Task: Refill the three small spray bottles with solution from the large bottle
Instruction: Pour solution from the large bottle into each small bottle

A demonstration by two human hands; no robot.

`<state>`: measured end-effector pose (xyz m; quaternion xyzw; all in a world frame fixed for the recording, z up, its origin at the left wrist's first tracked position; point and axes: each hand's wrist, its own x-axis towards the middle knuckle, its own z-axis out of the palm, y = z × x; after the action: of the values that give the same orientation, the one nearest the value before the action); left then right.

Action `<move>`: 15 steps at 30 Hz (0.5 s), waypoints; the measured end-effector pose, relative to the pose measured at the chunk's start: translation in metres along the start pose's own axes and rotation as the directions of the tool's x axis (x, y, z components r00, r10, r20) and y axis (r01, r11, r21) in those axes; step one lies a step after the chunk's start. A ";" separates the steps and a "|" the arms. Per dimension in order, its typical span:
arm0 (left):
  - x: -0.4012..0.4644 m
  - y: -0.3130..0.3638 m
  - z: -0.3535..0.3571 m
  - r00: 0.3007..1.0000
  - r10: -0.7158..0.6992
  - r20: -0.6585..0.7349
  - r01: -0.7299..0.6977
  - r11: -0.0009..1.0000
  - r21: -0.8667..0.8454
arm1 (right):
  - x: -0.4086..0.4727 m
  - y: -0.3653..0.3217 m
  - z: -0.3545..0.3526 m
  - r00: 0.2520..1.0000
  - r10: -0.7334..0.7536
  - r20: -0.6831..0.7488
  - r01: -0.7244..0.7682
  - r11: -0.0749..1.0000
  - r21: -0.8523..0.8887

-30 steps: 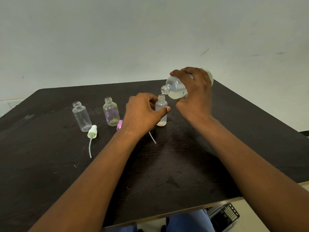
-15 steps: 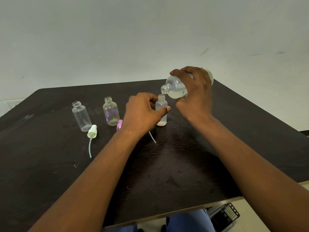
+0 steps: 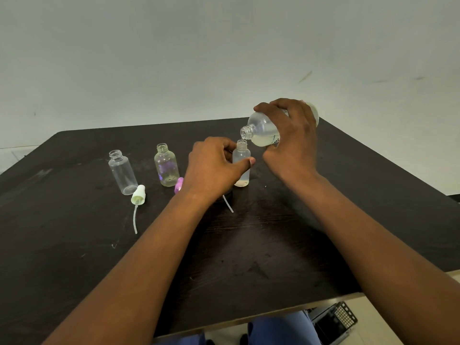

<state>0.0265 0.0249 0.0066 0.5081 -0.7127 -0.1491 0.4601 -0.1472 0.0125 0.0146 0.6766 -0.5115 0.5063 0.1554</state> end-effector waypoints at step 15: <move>-0.001 -0.002 0.000 1.000 -0.020 0.015 0.020 1.000 -0.012 | -0.001 -0.001 0.000 1.000 -0.004 -0.007 0.004 1.000 0.001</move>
<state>0.0276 0.0244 0.0046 0.5113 -0.7102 -0.1618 0.4561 -0.1463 0.0129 0.0140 0.6760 -0.5092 0.5087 0.1581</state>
